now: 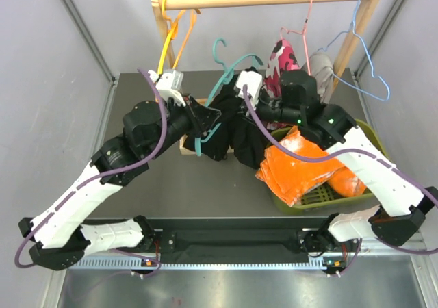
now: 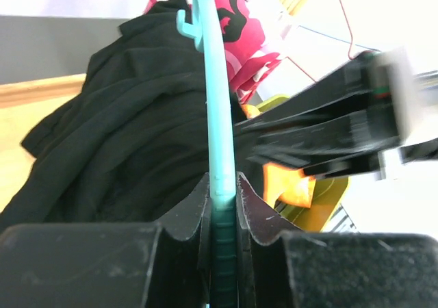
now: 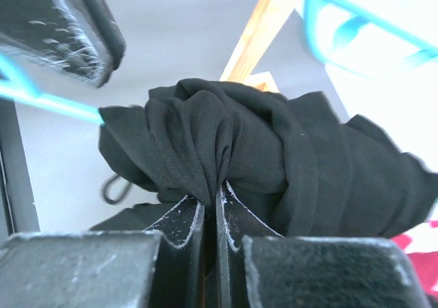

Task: Remove the trousers from the hanger

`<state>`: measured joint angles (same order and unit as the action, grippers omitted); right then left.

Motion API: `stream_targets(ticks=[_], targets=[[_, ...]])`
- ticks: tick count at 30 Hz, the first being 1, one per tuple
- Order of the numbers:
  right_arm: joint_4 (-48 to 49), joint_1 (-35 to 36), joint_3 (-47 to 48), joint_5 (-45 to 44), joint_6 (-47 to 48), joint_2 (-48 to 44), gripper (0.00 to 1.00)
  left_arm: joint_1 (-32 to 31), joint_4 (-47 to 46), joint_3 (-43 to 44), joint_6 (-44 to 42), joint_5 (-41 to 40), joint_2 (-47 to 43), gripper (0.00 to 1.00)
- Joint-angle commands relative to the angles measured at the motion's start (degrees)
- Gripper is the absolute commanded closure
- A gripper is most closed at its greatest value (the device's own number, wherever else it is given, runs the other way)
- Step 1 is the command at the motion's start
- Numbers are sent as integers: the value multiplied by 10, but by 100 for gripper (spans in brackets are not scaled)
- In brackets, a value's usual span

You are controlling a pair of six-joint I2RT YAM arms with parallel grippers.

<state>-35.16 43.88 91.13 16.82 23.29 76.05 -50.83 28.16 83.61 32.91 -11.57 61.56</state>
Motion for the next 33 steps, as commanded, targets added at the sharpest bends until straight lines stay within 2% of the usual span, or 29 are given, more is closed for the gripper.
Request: stream_targets(ticks=[1,6,8,10,14,23,27,33], targets=[[-36,-10,83,60,69,-21,100,0,-42,-22,-25,-43,-33,100],[-82,-21,200,98,83,-20,100,0,-34,-72,-41,-82,-26,100],[-90,-47,256,153,63,-21,100,0,-31,-83,-46,-89,-21,100],[-94,-76,285,201,49,-24,100,0,-29,-87,-52,-100,-18,100],[-113,-105,329,228,48,-46,100,-1,-25,-87,-64,-113,-20,100],[-170,-144,381,247,75,-89,100,-1,-9,-80,-75,-120,-15,100],[-195,-156,368,267,91,-108,100,0,-6,-74,-79,-117,-14,100],[-231,-186,324,228,128,-164,100,0,-2,-60,-89,-114,-21,100]])
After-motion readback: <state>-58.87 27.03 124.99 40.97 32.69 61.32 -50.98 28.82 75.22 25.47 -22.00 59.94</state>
